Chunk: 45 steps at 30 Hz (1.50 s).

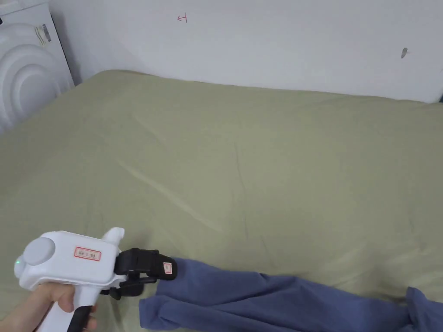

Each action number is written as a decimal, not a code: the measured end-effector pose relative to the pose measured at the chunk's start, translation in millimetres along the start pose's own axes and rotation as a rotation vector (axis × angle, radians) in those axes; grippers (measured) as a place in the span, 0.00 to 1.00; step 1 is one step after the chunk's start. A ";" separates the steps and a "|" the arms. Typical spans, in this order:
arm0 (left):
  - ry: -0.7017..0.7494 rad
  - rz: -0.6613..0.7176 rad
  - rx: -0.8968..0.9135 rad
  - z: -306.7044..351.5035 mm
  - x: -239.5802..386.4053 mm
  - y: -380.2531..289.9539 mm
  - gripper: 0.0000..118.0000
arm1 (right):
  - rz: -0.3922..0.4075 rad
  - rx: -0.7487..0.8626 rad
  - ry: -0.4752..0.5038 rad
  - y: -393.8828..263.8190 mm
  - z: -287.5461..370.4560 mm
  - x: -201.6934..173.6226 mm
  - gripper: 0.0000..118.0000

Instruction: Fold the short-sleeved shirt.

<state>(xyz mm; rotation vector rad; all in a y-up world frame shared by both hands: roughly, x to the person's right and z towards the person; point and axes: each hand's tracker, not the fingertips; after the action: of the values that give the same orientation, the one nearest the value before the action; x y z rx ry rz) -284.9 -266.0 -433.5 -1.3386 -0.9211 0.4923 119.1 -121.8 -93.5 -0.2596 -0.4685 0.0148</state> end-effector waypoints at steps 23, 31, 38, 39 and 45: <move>-0.011 0.090 -0.026 -39.1 -5.5 3.5 0.04 | -0.035 -0.040 0.049 -3.3 18.6 16.3 0.01; 0.090 0.067 0.152 28.6 24.3 6.4 0.04 | 0.016 0.010 0.062 8.2 25.2 28.2 0.01; 0.215 0.075 0.241 75.9 45.3 -1.6 0.04 | -0.021 0.037 0.094 13.8 25.8 31.5 0.01; 0.215 0.069 0.237 74.2 56.6 -3.6 0.04 | -0.020 0.037 0.096 13.2 25.3 31.4 0.01; 0.341 -0.129 0.204 48.4 150.9 -3.9 0.04 | -0.044 0.027 0.105 6.6 28.6 35.6 0.01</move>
<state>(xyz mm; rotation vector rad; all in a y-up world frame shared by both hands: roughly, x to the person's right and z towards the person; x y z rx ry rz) -237.7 -121.4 -389.0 -1.1256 -0.6514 0.2404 138.3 -105.8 -54.8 -0.2227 -0.3692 -0.0352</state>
